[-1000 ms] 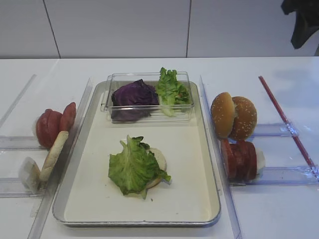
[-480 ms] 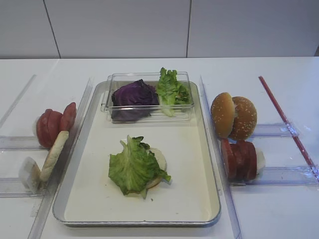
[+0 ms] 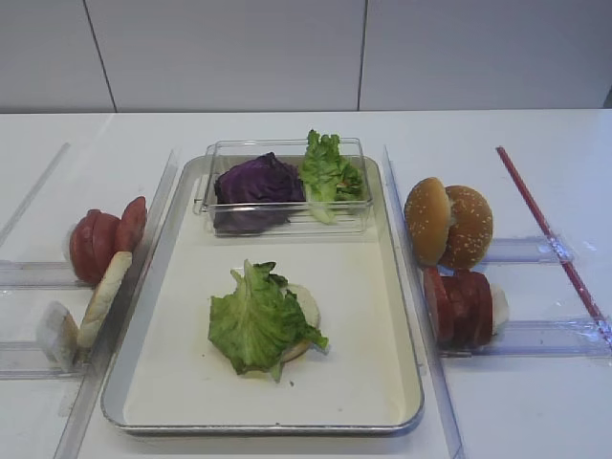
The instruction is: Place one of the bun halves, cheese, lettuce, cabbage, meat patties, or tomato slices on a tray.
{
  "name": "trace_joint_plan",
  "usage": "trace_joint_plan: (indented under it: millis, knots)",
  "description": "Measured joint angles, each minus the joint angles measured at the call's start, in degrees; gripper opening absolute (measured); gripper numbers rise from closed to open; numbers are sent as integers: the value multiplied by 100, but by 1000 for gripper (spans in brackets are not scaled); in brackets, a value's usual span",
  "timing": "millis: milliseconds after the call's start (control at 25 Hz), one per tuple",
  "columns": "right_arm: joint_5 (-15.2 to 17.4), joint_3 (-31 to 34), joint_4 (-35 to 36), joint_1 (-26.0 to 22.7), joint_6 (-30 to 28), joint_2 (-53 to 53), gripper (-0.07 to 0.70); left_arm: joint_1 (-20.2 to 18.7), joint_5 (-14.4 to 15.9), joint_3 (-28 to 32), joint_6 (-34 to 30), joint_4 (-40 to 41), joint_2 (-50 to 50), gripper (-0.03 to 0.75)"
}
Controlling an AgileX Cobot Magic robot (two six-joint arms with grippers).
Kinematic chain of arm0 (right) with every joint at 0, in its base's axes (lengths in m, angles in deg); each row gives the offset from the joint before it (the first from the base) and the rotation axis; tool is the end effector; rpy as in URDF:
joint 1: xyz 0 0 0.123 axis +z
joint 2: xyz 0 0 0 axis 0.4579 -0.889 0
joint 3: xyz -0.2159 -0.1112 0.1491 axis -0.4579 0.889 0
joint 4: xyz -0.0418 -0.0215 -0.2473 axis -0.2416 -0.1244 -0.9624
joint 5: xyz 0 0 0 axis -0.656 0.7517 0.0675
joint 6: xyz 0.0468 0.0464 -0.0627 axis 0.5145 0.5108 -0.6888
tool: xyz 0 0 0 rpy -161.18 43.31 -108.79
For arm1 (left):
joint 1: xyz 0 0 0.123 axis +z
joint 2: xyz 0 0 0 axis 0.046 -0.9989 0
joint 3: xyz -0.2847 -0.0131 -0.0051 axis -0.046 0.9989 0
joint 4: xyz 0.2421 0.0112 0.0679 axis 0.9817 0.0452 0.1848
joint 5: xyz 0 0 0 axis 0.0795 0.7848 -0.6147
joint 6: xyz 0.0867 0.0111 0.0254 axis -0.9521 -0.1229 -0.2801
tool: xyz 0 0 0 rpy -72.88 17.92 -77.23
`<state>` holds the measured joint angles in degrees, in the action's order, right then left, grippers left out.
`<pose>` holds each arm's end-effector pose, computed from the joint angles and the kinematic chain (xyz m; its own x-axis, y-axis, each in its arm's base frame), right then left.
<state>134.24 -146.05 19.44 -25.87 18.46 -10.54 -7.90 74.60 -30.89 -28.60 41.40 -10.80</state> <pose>0.0616 0.0091 0.3959 -0.6709 -0.0901 -0.7360 -0.1358 0.9907 0.0025 -0.0033 0.0043 0.2641 -0.5951 0.0222 -0.8034 0.0378 0.9993 -0.0003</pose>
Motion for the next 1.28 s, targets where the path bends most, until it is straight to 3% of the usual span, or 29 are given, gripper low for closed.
trace_joint_plan:
  millis: [640,1000,1120,1280]
  knots:
    - [-27,1786,-153,0,295,2859,442,0,0,0,0,0,0,343]
    - [-80,2798,-209,0,295,3527,442,0,0,0,0,0,0,343]
    - [-219,3001,-217,0,268,3527,442,0,0,0,0,0,0,343]
    - [-636,3181,-166,0,190,3529,442,0,0,0,0,0,0,343]
